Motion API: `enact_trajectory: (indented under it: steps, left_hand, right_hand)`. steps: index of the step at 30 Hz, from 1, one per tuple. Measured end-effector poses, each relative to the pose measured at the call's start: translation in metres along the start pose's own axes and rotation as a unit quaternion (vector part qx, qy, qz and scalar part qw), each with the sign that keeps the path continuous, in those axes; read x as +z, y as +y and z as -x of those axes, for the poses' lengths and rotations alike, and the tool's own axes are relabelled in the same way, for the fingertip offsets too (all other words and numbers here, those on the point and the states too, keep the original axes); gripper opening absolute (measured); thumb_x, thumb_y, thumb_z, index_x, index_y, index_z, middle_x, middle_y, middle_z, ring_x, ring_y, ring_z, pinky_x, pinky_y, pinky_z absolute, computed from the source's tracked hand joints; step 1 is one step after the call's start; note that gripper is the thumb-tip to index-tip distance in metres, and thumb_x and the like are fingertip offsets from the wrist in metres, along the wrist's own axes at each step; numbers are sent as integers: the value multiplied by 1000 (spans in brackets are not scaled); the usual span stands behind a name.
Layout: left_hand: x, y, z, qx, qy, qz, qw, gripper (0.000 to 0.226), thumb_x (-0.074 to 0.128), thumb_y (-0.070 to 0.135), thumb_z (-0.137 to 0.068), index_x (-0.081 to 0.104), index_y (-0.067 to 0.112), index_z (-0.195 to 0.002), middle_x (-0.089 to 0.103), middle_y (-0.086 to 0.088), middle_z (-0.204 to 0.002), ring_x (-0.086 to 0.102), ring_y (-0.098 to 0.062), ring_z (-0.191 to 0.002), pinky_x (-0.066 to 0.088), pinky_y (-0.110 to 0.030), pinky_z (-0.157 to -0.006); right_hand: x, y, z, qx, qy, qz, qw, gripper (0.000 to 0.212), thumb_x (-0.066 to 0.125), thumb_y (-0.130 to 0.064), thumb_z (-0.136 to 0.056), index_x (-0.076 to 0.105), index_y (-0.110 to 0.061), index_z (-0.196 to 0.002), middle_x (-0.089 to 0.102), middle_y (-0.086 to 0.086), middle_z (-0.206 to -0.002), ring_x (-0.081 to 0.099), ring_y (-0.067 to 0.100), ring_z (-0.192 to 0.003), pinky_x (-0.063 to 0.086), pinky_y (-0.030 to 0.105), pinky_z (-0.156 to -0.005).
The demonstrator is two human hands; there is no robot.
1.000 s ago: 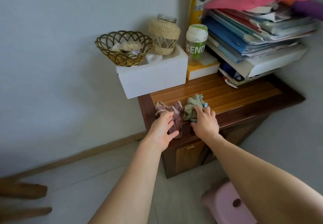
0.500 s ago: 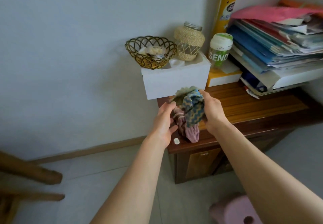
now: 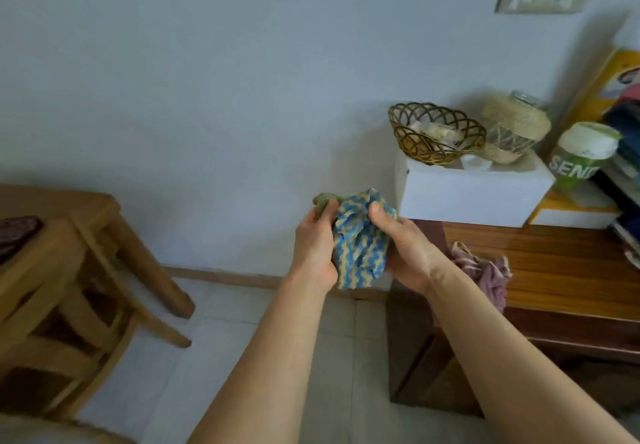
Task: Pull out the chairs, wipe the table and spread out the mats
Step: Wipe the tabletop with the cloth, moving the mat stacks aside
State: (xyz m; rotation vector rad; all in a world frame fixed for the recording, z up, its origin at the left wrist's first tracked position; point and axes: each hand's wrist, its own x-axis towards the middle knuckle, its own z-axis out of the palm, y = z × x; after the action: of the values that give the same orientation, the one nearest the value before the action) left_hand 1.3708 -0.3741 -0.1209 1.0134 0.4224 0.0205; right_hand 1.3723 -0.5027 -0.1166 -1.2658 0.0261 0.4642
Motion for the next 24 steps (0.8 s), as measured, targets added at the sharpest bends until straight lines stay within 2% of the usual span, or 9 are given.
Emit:
enact_trajectory:
  steps: [2,4,6,7,10,11,17,21,24]
  left_hand:
    - [-18,15,-2,14,19,3,1000,16,55,19,-99,66,8,-102,71,-22,-103,69,-33,-90,57,-52,-84]
    - [-49,32,-4,29,33,16,999,20,56,18,-98,65,4,-108,70,-23,-107,69,-32,-89,57,-48,-80]
    - [-85,54,-10,30,50,22,998,27,57,20,-97,65,3,-116,71,-22,-108,71,-33,-91,59,-44,-75]
    - [-105,65,-13,34,63,24,997,29,58,22,-96,65,4,-118,71,-21,-108,70,-34,-96,59,-44,-76]
    - [-159,94,-23,46,93,32,994,27,61,24,-95,67,8,-116,72,-20,-110,69,-36,-100,58,-45,-81]
    - [-177,104,-25,49,107,40,992,25,62,24,-94,68,10,-114,72,-20,-109,70,-35,-99,58,-46,-81]
    - [-290,158,-34,69,201,70,975,24,64,23,-93,66,12,-115,72,-19,-104,68,-35,-99,54,-52,-91]
    - [-357,192,-25,80,252,96,960,27,63,25,-94,66,14,-118,72,-19,-108,69,-37,-100,53,-56,-91]
    - [-406,214,-11,89,289,92,949,25,64,30,-93,67,17,-115,72,-17,-106,69,-38,-97,54,-59,-88]
  right_hand:
    - [20,1,-10,-25,54,15,998,30,68,-21,-87,66,-3,-111,68,22,-115,69,31,-98,56,45,-89]
    - [52,-1,-22,-39,123,-6,992,9,64,-14,-91,67,-6,-93,72,16,-100,70,23,-80,59,34,-72]
    - [93,-2,-39,-43,149,-3,988,16,59,-20,-95,63,-10,-84,70,6,-82,66,16,-69,55,23,-56]
    - [114,-1,-49,-40,152,4,988,19,56,-22,-97,60,-11,-82,67,5,-79,64,15,-68,53,23,-56]
    - [174,10,-76,-21,145,29,989,26,48,-28,-99,56,-12,-80,67,13,-92,64,25,-81,57,42,-80]
    - [195,14,-84,-19,145,38,989,28,47,-28,-100,57,-12,-80,67,15,-94,64,26,-83,56,45,-84]
    - [300,42,-124,-65,143,113,981,28,47,-24,-98,54,-8,-76,58,9,-77,57,23,-75,48,37,-71]
    - [371,59,-143,-88,115,180,973,31,51,-27,-93,41,-15,-67,40,7,-67,40,20,-68,33,35,-62]
    - [419,72,-155,-93,90,181,975,25,53,-28,-92,49,-12,-73,46,9,-72,45,21,-68,38,35,-63]
